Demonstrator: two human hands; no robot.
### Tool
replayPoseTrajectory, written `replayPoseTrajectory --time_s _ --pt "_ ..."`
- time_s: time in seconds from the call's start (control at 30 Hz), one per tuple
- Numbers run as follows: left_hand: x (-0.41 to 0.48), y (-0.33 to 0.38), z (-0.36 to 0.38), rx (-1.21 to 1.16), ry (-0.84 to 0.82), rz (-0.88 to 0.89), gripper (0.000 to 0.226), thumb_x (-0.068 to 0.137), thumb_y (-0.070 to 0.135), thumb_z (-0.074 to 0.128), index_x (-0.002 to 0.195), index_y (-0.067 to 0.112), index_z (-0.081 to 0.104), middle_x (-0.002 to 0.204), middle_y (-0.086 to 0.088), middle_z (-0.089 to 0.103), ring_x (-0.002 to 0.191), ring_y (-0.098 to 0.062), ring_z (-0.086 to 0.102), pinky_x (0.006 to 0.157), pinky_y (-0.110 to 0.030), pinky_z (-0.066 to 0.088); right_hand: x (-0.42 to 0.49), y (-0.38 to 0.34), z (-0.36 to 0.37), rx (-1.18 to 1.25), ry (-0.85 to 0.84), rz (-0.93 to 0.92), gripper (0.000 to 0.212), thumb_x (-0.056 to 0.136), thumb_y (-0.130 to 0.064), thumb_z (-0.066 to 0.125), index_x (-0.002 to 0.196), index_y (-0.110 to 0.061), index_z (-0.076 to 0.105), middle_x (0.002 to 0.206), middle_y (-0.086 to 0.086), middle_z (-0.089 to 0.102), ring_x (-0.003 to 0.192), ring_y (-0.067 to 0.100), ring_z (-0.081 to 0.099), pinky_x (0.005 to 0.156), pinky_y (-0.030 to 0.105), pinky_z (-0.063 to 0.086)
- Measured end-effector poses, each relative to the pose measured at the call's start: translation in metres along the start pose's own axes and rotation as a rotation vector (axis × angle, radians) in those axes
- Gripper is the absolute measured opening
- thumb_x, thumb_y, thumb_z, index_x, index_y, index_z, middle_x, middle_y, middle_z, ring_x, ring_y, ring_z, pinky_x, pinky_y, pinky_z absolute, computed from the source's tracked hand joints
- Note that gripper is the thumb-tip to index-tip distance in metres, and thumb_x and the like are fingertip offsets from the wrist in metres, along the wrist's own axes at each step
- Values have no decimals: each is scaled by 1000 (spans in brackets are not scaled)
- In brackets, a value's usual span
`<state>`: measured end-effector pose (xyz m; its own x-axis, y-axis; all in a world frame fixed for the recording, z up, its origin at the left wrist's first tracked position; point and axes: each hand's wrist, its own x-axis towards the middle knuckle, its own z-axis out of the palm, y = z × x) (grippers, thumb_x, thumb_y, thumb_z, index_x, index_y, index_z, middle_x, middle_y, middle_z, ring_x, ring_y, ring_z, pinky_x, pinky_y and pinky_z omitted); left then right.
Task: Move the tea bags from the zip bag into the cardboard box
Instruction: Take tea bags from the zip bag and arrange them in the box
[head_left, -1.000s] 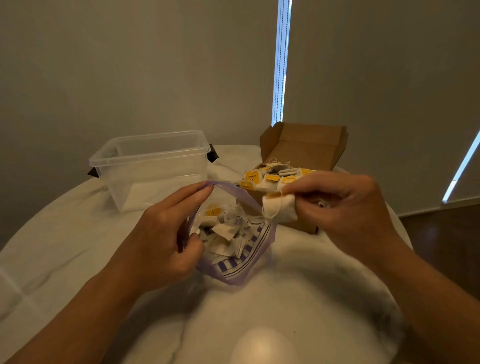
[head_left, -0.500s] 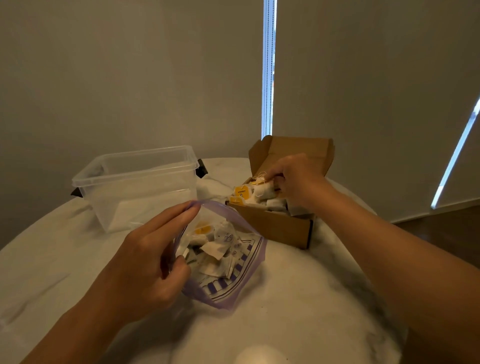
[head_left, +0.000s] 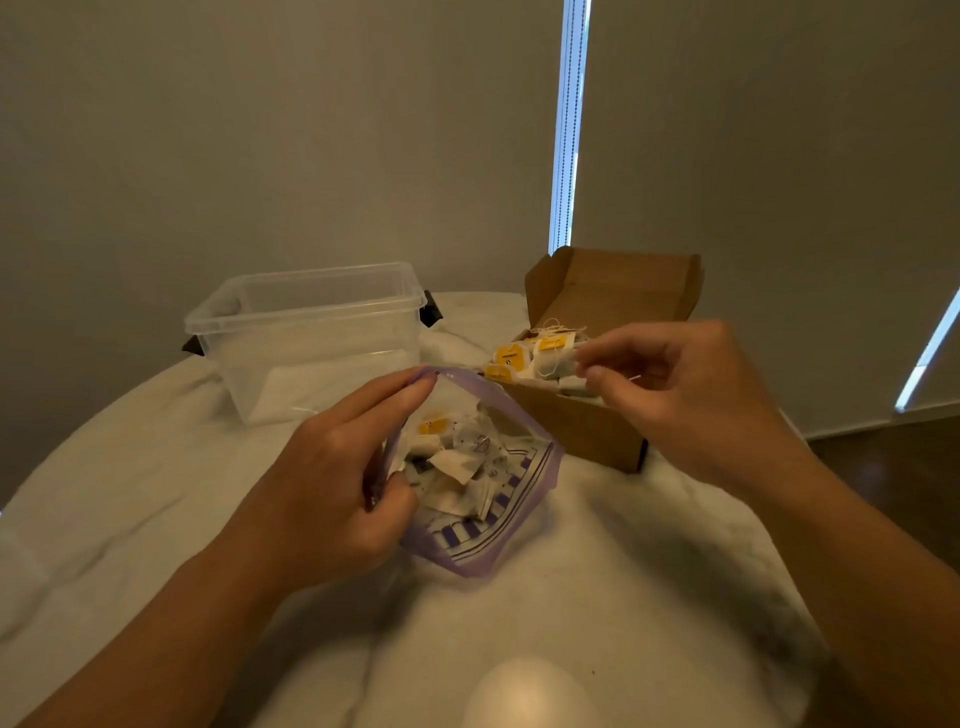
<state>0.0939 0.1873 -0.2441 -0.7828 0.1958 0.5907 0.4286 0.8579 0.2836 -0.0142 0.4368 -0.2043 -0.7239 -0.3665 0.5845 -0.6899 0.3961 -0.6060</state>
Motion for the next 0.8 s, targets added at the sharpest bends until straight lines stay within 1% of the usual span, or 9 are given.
replayPoseTrajectory --time_s 0.03,0.13,0.17,0.33,0.4,0.47,0.57,0.63,0.8 --pt "0 0 0 11 -3 -4 70 73 8 60 143 7 50 145 0 51 89 15 54 73 5 34 -14 -8 4 70 -30 23 18 85 -13 72 97 -26 76 88 -15 72 82 1 67 70 15 55" --pt "0 3 2 56 -14 -16 70 76 13 58 145 8 48 147 0 49 102 -17 55 77 5 34 -43 -23 22 245 -163 80 18 83 -10 72 97 -21 76 84 -10 74 80 5 70 72 20 57" --pt "0 4 3 66 -18 -13 70 77 15 58 145 8 47 148 0 48 104 -22 54 78 5 34 -48 -24 29 286 -201 101 18 83 -9 72 98 -19 76 85 -8 74 80 6 71 73 22 58" --pt "0 11 4 58 -33 13 68 81 27 52 147 9 46 151 2 46 108 -19 58 83 4 34 -53 -22 56 452 -309 307 23 86 -8 70 106 -18 75 92 -5 76 88 6 71 81 27 59" --pt "0 13 5 50 -40 26 69 81 29 50 146 9 46 151 2 46 107 -20 56 83 4 34 -49 -22 63 319 -290 252 26 87 -11 70 111 -21 73 99 -8 74 91 2 69 82 25 58" --pt "0 15 5 40 -38 38 69 81 29 50 147 10 46 151 4 45 117 -10 57 89 -1 39 -41 -24 71 103 -288 147 30 88 -17 69 117 -24 69 107 -10 72 94 1 66 84 22 57" --pt "1 18 5 32 -34 50 69 80 27 49 146 9 47 151 3 46 115 -4 56 90 0 37 -27 -28 84 -160 -338 32 31 91 -23 65 122 -25 65 113 -3 68 102 12 62 87 30 54" --pt "1 19 5 40 -33 50 68 79 24 50 144 6 48 149 0 48 104 -13 58 87 3 33 -19 -31 92 -339 -401 -32 26 94 -23 60 119 -21 65 111 3 66 101 19 60 82 32 52" --pt "1 18 5 78 -19 45 67 79 24 50 143 6 50 147 -1 50 104 -20 54 86 3 32 -11 -33 101 -514 -439 -130 14 91 -16 62 105 -14 64 105 7 62 88 22 57 67 28 36"
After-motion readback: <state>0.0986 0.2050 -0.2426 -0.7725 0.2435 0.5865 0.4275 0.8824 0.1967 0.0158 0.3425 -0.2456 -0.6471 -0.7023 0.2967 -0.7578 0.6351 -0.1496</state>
